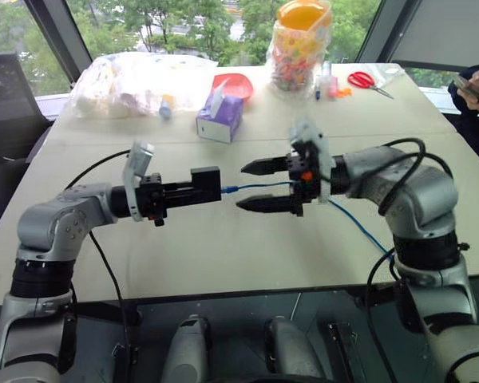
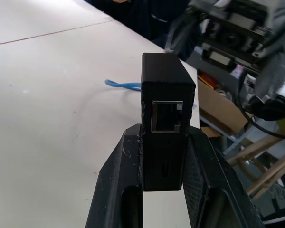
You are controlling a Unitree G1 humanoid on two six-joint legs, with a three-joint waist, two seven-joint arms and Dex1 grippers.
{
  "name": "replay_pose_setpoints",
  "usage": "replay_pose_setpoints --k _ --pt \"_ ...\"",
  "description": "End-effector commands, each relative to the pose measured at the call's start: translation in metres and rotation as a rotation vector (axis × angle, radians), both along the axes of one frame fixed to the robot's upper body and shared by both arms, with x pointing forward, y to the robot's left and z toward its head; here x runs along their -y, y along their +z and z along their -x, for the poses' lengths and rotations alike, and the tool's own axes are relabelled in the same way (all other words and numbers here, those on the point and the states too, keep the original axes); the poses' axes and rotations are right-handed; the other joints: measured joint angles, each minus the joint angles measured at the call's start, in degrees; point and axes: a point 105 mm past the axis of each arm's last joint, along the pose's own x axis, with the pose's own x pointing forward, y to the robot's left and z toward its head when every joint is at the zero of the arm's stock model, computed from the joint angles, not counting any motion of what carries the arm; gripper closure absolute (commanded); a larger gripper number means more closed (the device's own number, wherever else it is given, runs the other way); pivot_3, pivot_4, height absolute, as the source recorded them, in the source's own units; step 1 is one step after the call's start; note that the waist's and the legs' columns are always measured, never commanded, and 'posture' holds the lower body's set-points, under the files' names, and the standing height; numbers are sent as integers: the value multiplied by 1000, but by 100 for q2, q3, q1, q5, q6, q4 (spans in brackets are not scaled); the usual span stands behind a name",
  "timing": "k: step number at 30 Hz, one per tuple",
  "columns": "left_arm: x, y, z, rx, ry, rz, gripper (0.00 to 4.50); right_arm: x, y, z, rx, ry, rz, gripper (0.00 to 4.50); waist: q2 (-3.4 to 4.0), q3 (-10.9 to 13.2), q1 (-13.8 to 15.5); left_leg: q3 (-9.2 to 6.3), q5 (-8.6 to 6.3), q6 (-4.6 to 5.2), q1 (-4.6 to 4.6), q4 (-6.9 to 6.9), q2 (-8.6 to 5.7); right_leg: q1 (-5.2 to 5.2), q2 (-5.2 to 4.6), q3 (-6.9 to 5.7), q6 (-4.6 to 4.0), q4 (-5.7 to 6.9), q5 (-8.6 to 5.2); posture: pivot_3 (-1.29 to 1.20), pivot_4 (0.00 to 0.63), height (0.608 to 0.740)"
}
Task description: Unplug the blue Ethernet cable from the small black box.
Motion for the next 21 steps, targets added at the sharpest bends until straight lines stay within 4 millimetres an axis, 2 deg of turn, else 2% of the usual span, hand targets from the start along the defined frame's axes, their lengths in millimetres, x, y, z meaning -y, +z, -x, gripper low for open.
replay_pose_setpoints --k 1,11,14,17,21 --pt "1 22 6 72 -56 23 3993 -3 6 -1 -132 13 -47 50 0 0 2 0 0 0 -6 0 0 -5 0 0 0 0 0 0 150 735" --pt "4 27 12 82 -103 16 3993 -15 6 0 -193 49 -44 50 1 1 1 1 -2 5 -21 1 -2 -16 3 0 3 0 1 0 150 735" --pt "5 27 13 80 -108 15 3993 -16 7 1 -191 56 -46 954 2 1 -2 1 -2 5 -22 2 -2 -16 3 0 3 0 1 0 150 735" --pt "7 26 15 75 -117 18 3993 -19 8 2 -191 73 -36 2380 2 1 -3 1 -2 5 -22 1 -2 -17 4 0 3 0 1 0 150 735" --pt "9 25 17 69 -124 20 3993 -21 8 5 -193 92 -21 2380 1 1 -2 1 -3 5 -23 2 -2 -17 4 0 3 0 0 0 150 735"
